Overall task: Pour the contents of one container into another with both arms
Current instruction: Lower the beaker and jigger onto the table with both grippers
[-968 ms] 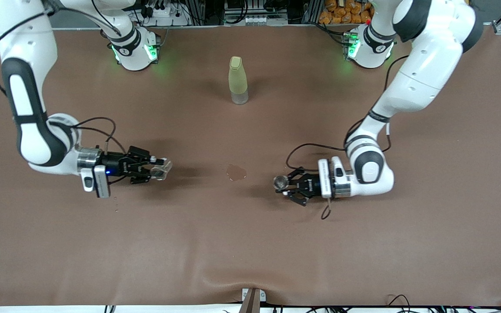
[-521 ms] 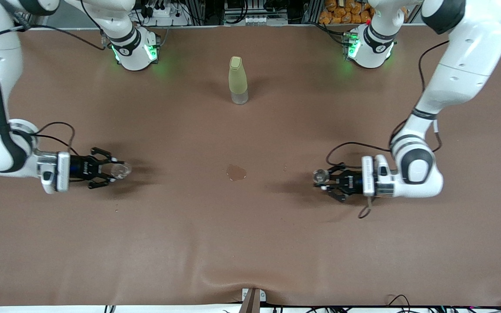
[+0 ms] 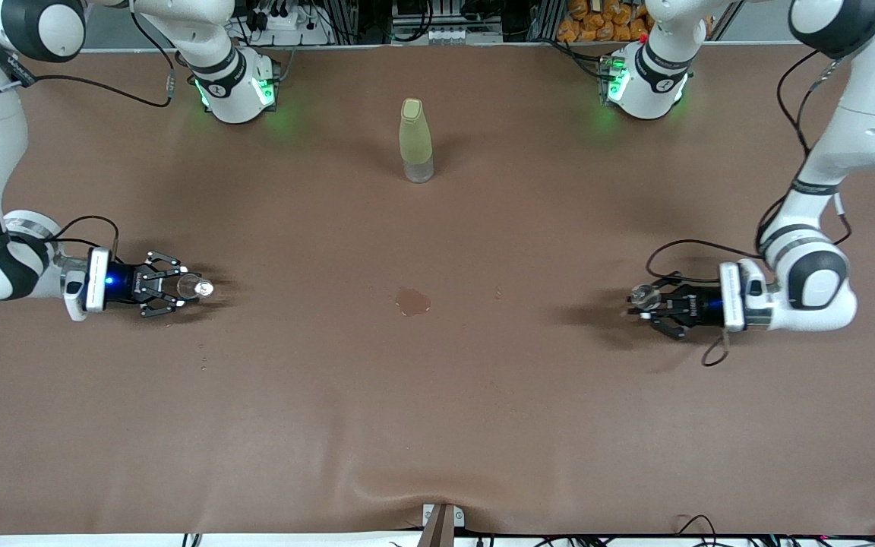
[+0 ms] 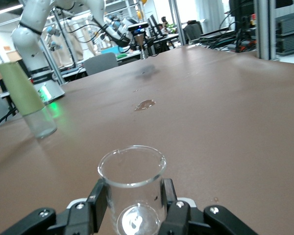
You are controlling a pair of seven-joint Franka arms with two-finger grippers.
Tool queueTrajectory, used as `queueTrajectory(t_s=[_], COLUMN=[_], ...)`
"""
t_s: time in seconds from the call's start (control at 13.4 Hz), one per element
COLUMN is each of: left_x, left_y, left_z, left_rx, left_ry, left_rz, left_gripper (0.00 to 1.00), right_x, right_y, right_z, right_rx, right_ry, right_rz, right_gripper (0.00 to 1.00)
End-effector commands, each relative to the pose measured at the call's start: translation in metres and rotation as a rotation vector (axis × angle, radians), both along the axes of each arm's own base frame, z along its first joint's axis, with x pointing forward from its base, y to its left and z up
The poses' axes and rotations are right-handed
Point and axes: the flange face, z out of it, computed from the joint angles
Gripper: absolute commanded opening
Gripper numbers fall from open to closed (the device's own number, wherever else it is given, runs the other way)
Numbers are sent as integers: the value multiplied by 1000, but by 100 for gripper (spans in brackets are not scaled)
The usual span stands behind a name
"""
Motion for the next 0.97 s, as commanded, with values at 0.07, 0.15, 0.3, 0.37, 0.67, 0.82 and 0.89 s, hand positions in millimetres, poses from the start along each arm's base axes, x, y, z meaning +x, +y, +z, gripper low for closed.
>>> queueTrajectory(t_s=[0.07,0.15,0.3,0.37,0.67,0.82,0.89], left_x=[-13,-15,-24,-29,-42,-46,-46], left_y=[45,53,77,85,101,105,104], left_z=[-5,-6,-25,-36,-57,-64,-66], left_rx=[4,8,-1,-4,-19,-24,-30], left_ry=[-8,-28,-19,-5,-20,-12,-8], left_rz=[35,41,76,83,95,102,104], left_gripper=[0,0,0,0,0,0,0], right_x=[-4,-6,-7,-8,-14,-16,-19], right_y=[-15,-20,-33,-39,-53,-55,-55], right_z=[-21,-28,-36,-36,-37,-38,-44], right_rx=[-6,-4,-4,-4,-3,-1,5], right_ry=[-23,-34,-58,-60,-63,-57,-46], right_rz=[49,46,35,23,-2,-6,-9], right_gripper=[15,15,15,15,32,37,38])
